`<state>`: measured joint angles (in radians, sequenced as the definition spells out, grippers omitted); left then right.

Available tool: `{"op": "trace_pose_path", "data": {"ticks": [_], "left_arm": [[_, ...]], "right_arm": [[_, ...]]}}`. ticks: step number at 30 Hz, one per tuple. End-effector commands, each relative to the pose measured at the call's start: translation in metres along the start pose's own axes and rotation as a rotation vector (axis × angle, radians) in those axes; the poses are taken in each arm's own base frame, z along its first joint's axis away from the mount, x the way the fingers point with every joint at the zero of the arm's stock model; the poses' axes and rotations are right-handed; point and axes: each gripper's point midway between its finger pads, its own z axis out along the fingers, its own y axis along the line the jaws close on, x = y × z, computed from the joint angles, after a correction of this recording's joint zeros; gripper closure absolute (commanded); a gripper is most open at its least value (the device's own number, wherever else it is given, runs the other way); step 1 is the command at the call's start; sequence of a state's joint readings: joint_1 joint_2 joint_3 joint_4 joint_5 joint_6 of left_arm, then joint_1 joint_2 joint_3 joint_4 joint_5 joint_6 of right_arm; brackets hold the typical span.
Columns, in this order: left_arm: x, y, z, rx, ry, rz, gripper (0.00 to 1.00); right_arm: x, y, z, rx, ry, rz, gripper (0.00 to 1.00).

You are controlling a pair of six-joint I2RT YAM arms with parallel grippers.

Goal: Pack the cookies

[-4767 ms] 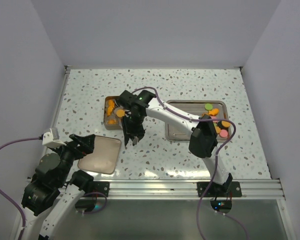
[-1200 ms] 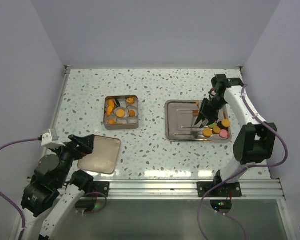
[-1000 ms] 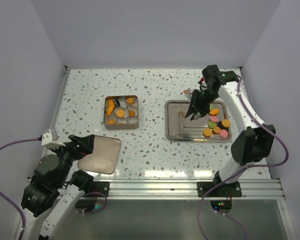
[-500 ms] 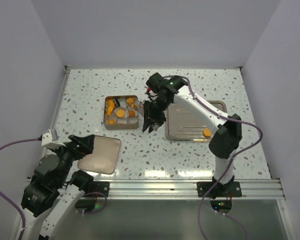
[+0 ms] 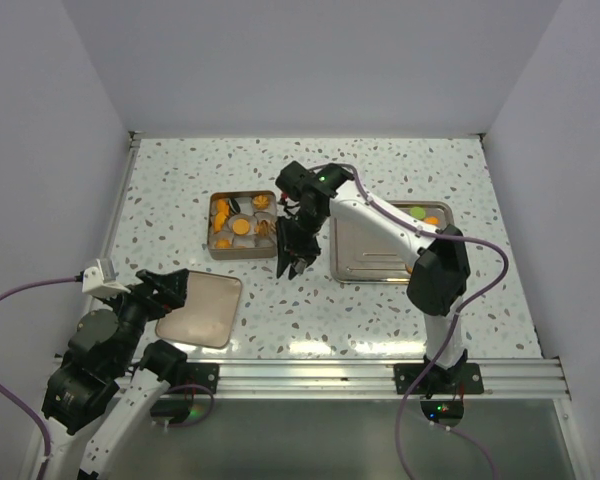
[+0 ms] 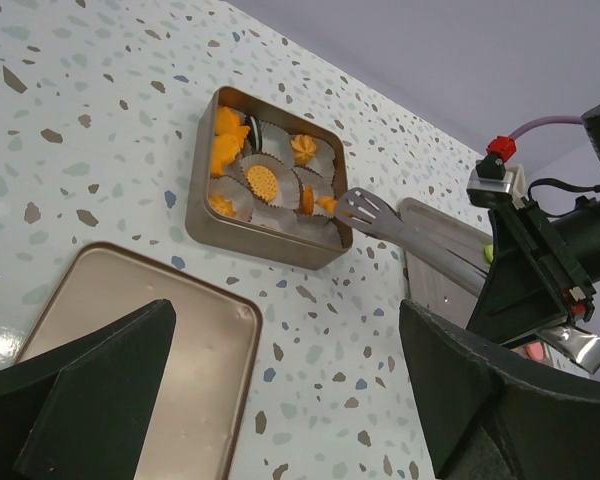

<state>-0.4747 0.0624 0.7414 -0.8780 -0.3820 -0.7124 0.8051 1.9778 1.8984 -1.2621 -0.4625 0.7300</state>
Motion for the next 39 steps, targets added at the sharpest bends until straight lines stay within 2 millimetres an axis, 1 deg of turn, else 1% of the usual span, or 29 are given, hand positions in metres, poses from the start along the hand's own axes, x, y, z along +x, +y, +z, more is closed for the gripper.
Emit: {"op": "trace_pose_path", "data": {"ticks": [1,5,13,21,24,26,31,32,34,35,38,39], "left_arm": [[-0.007,-0.003,0.0,0.016,-0.034,-0.003,0.0],[-0.007,-0.004,0.001,0.02,-0.029,0.001,0.0],[-0.007,-0.004,0.001,0.022,-0.03,0.002,0.0],[-0.008,-0.004,-0.001,0.023,-0.036,-0.002,0.0],[-0.008,-0.004,-0.001,0.023,-0.038,-0.004,0.0],[-0.008,-0.004,-0.001,0.023,-0.036,-0.003,0.0],[-0.008,-0.003,-0.001,0.019,-0.039,-0.005,0.0],[-0.008,-0.003,-0.001,0.019,-0.039,-0.004,0.0],[-0.008,-0.003,-0.001,0.019,-0.039,-0.005,0.0],[-0.008,-0.003,-0.001,0.02,-0.039,-0.007,0.0],[-0.008,-0.003,-0.001,0.02,-0.039,-0.007,0.0],[-0.008,-0.003,-0.001,0.019,-0.039,-0.005,0.0]], "right_arm": [[0.009,0.0,-0.007,-0.007,-0.002,-0.011,0.84],[0.016,-0.007,0.0,0.013,0.019,-0.004,0.82],[0.023,-0.013,0.001,0.032,0.019,-0.003,0.77],[0.024,-0.015,0.0,0.039,0.013,0.0,0.61],[0.025,-0.017,-0.001,0.044,0.012,-0.002,0.56],[0.025,-0.017,-0.003,0.049,0.004,-0.003,0.56],[0.025,-0.017,-0.016,0.062,-0.027,-0.012,0.57],[0.023,-0.013,-0.023,0.056,-0.049,-0.019,0.57],[0.021,-0.014,-0.032,0.069,-0.074,-0.02,0.57],[0.018,-0.013,-0.042,0.064,-0.097,-0.018,0.58],[0.006,-0.02,-0.059,0.065,-0.167,0.021,0.58],[-0.001,-0.019,-0.061,0.047,-0.198,0.024,0.58]]}}
